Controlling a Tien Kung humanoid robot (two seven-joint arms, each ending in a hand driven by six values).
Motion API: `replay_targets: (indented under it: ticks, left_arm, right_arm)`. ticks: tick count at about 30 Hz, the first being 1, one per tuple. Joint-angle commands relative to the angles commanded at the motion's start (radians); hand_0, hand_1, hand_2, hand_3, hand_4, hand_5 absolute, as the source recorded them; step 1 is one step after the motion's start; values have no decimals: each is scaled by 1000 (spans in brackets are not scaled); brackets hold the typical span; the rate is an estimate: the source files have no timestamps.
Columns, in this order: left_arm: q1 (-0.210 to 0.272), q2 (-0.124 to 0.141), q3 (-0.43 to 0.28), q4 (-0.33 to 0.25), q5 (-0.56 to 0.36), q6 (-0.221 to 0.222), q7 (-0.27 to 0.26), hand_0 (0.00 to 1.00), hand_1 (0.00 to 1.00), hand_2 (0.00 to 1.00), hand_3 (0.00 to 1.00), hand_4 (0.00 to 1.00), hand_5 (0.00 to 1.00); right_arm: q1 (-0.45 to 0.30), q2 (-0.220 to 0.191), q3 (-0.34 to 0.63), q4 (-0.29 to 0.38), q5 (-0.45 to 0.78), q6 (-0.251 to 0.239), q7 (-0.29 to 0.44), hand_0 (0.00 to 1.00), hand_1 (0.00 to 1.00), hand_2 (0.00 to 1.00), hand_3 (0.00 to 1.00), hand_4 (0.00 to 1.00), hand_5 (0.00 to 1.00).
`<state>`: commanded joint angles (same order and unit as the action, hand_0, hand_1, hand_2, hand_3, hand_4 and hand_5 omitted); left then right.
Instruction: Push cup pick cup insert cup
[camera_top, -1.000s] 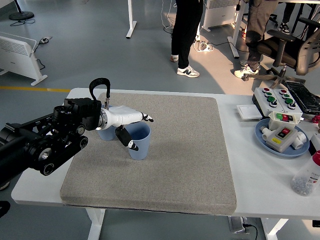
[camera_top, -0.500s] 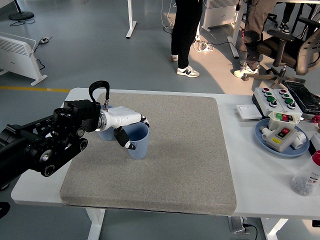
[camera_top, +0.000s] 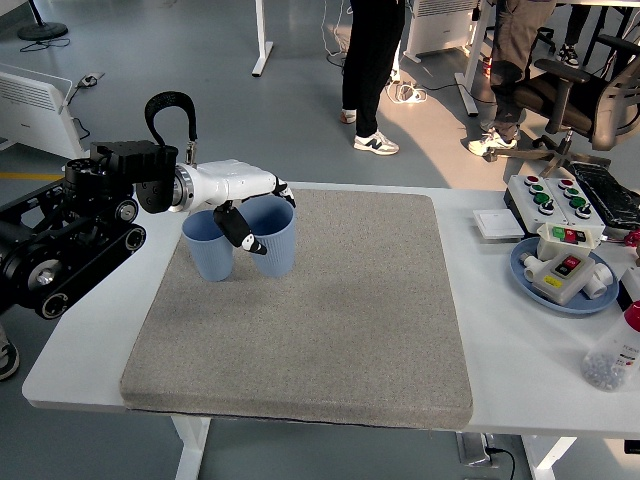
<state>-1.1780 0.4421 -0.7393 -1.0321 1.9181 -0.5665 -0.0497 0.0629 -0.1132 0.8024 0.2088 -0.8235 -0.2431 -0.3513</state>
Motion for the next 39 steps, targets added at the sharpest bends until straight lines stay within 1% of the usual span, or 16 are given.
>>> replay_targets:
  ticks: [2,3,4,7,8,11,13,15,20,23,27,31,35,39]
  left_arm:
    - [-19,12,-12,17,7,0,-1,508,521,516,490,481,2]
    - [-33,20,-18,37,12,0,-2,508,521,516,490,481,2]
    - [-38,23,-20,46,14,0,-3,508,521,516,490,481,2]
    - [-62,35,-19,103,34,5,-8,514,521,514,489,470,2]
    - [-64,36,-19,112,36,6,-9,514,521,514,489,470,2]
    - [-79,36,-8,173,37,13,-19,517,524,517,495,465,2]
    - [-83,32,0,199,38,19,-23,517,524,517,495,465,2]
    - [-87,24,21,236,25,36,-33,517,524,517,495,465,2]
    - [-81,13,35,264,15,62,-47,516,527,520,498,472,2]
    - [-81,11,43,277,21,70,-49,512,526,520,497,465,2]
    - [-83,10,54,309,23,79,-54,512,526,520,497,465,2]
    - [-84,6,68,322,14,84,-57,512,526,520,495,462,2]
    - [-80,2,84,330,-22,98,-66,513,529,523,499,463,2]
    - [-77,-2,96,342,-27,105,-68,513,529,523,499,463,2]
  right_arm:
    - [-2,-1,1,0,-3,0,-1,529,504,550,553,112,805]
    - [-3,-1,2,1,-4,0,-2,529,504,550,553,112,805]
    - [-3,-1,2,1,-4,0,-2,529,504,550,553,112,805]
    - [-4,-2,3,2,-7,0,-4,529,504,550,553,112,802]
    - [-4,-2,3,2,-7,0,-4,529,504,550,553,112,802]
    - [-1,-3,0,2,-4,0,-3,529,504,550,553,112,802]
    - [0,-2,-2,2,-1,-1,-3,529,504,550,553,112,802]
    - [3,-3,-5,2,0,0,-3,529,504,550,553,112,802]
    - [6,-3,-8,2,2,-1,-3,529,504,550,553,112,802]
    - [8,-3,-10,3,6,-1,-2,529,504,550,553,112,801]
    - [9,-3,-12,3,9,-2,-1,529,504,550,553,112,801]
    - [10,-3,-12,3,8,-3,-2,529,504,550,553,113,800]
    - [11,-4,-12,3,5,-2,-3,529,504,550,553,113,799]
    - [12,-5,-11,3,4,-2,-3,529,504,550,553,113,799]
